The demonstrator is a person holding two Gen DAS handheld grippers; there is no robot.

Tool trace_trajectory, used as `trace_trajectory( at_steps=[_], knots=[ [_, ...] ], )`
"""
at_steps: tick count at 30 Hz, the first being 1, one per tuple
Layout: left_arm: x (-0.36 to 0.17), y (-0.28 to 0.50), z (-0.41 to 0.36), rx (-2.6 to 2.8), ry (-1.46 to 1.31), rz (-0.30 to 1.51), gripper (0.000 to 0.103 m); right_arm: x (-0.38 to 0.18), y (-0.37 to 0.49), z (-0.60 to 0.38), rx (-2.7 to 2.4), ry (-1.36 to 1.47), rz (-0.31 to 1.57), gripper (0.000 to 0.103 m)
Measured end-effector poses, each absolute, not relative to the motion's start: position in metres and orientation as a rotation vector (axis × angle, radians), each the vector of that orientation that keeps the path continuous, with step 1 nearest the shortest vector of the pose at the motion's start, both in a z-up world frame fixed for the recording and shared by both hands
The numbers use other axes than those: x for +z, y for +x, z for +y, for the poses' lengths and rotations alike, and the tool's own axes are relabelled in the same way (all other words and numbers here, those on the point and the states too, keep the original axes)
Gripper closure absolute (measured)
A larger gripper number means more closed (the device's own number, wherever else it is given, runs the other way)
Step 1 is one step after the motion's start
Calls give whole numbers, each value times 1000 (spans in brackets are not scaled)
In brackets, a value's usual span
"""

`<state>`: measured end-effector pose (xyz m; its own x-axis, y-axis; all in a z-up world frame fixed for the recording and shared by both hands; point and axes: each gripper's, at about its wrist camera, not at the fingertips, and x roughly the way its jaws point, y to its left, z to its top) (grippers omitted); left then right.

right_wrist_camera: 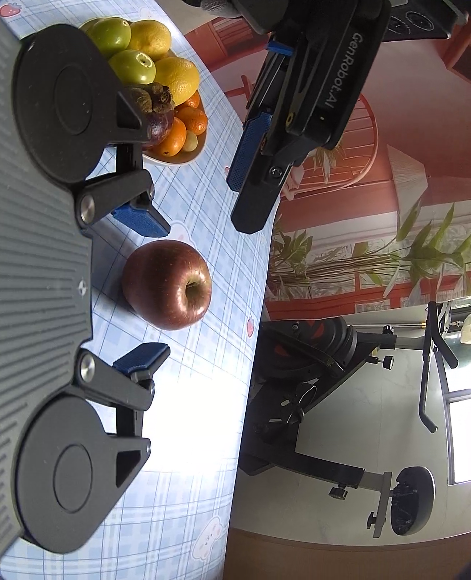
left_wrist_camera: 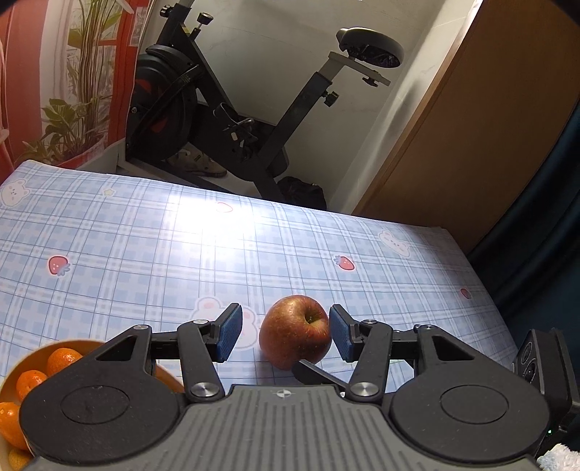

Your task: Organize fruits

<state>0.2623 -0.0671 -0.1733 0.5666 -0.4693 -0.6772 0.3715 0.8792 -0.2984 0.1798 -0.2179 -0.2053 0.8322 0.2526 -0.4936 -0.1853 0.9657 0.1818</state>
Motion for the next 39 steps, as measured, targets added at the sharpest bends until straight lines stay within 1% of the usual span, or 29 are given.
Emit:
trace_trajectory(
  at_steps=[5, 17, 19, 29, 30, 32, 34, 39],
  knots=[
    [-182, 275, -79, -523, -101, 852, 48, -209, 190, -223, 240, 155, 544, 32],
    [-203, 296, -86, -566, -137, 922, 49, -218, 204, -224, 293, 184, 588, 32],
    [-206, 298, -88, -566, -147, 930, 49, -219, 205, -222, 297, 179, 598, 36],
    [-217, 304, -85, -560, -166, 952, 48, -223, 212, -221, 293, 183, 627, 37],
    [-217, 304, -84, -565, -170, 952, 50, -223, 212, -221, 293, 185, 627, 37],
    [-215, 303, -86, -574, -152, 953, 51, -222, 210, -220, 288, 180, 626, 38],
    [-211, 299, -88, -577, -131, 951, 54, -220, 207, -218, 283, 182, 623, 38],
    [-199, 284, -79, -592, -136, 950, 54, -206, 192, -211, 295, 185, 615, 38]
  ],
)
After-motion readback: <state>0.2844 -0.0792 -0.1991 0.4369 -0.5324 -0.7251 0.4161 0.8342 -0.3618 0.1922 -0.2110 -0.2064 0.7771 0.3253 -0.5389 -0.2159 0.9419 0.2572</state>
